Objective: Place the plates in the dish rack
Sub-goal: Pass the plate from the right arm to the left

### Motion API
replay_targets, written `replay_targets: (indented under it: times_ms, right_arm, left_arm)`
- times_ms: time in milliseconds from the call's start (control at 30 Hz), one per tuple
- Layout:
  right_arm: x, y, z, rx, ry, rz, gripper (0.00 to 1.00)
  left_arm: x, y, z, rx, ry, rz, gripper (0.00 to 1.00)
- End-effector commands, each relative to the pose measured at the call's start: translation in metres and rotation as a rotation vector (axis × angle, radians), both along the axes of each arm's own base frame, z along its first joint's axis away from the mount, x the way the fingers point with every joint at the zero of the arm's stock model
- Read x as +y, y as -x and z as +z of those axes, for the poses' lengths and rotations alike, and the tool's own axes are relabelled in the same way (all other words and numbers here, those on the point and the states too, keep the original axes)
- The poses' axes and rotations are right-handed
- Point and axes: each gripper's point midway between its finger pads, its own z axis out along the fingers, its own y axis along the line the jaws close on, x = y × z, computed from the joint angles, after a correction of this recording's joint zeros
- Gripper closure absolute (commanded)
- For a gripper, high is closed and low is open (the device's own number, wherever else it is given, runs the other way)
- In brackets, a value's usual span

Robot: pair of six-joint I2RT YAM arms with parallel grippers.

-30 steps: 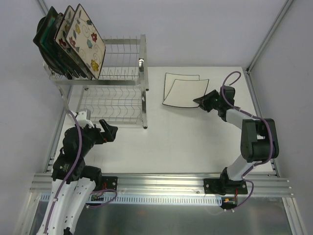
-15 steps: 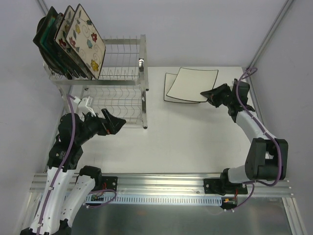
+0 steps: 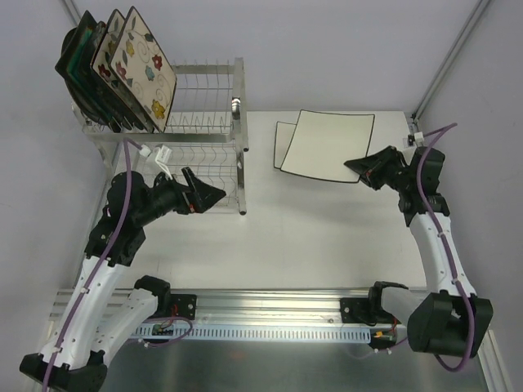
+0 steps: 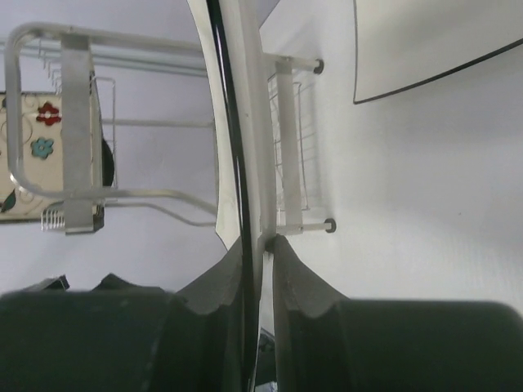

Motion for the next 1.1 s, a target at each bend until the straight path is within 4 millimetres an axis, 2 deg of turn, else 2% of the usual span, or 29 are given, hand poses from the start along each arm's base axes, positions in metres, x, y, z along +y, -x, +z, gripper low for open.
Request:
replay_targets:
  times_ms: [0,100,300,567,733,900,1067]
  right_arm:
    - [0.020,0.036,0.064,-0.256,-0.033,0.164,0.99]
    - [0.024,0.051,0.061,-0.250,-0.036,0.201,0.99]
    - [0.039,0.093,0.072,-0.324,-0.046,0.322,0.99]
    - [0.057,0.127,0.085,-0.364,-0.070,0.440,0.99]
    - [0.066,0.144,0.100,-0.402,-0.081,0.509,0.99]
    - [0.072,0.153,0.113,-0.425,-0.094,0.550,1.00]
    - [0.077,0.158,0.126,-0.461,-0.112,0.580,0.99]
  left_arm:
    - [-0.015,0.000,0.038,-0.106,0.049,-0.025,0.01]
    - [-0.025,0.000,0.044,-0.120,0.073,-0.048,0.01]
    - [-0.032,-0.009,0.048,-0.103,0.108,-0.006,0.01]
    - [-0.051,-0.015,0.055,-0.085,0.195,0.000,0.01]
    - [-0.064,-0.017,0.067,-0.103,0.236,-0.012,0.01]
    - [-0.083,-0.015,0.080,-0.131,0.285,-0.043,0.02]
    - [-0.100,-0.014,0.074,-0.118,0.290,-0.058,0.08]
